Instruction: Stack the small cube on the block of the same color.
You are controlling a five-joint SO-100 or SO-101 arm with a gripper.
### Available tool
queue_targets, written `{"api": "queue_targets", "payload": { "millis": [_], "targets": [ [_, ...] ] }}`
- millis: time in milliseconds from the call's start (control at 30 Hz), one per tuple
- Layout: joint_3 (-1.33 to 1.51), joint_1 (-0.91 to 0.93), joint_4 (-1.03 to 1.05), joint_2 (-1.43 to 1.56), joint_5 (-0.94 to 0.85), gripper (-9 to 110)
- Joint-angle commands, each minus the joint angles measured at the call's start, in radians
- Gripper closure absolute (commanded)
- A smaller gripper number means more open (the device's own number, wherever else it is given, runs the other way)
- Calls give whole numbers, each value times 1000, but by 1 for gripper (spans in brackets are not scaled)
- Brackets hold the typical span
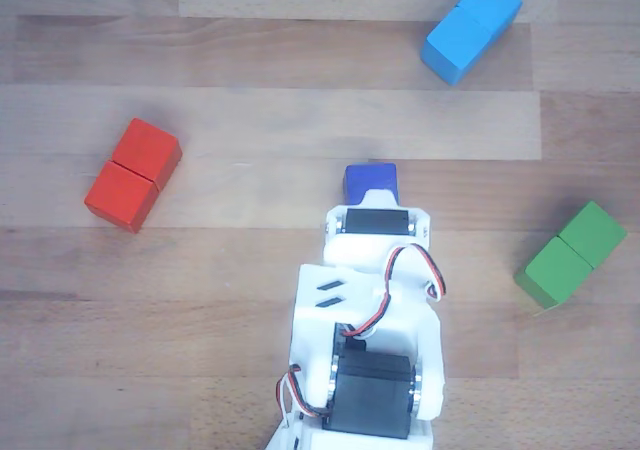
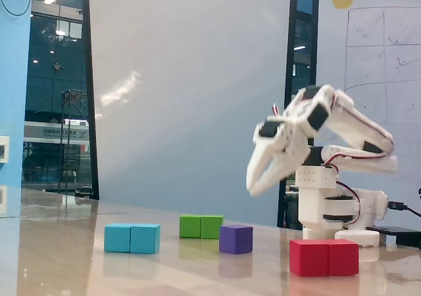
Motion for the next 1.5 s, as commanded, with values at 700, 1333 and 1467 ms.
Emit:
{"api": "queue_targets", "payload": {
  "millis": [700, 1333, 1467],
  "targets": [
    [-1442, 8, -20, -1164, 9, 101],
    [-1591, 17, 152, -1628, 8, 101],
    [-1583, 17, 278, -1643, 8, 101]
  ]
}}
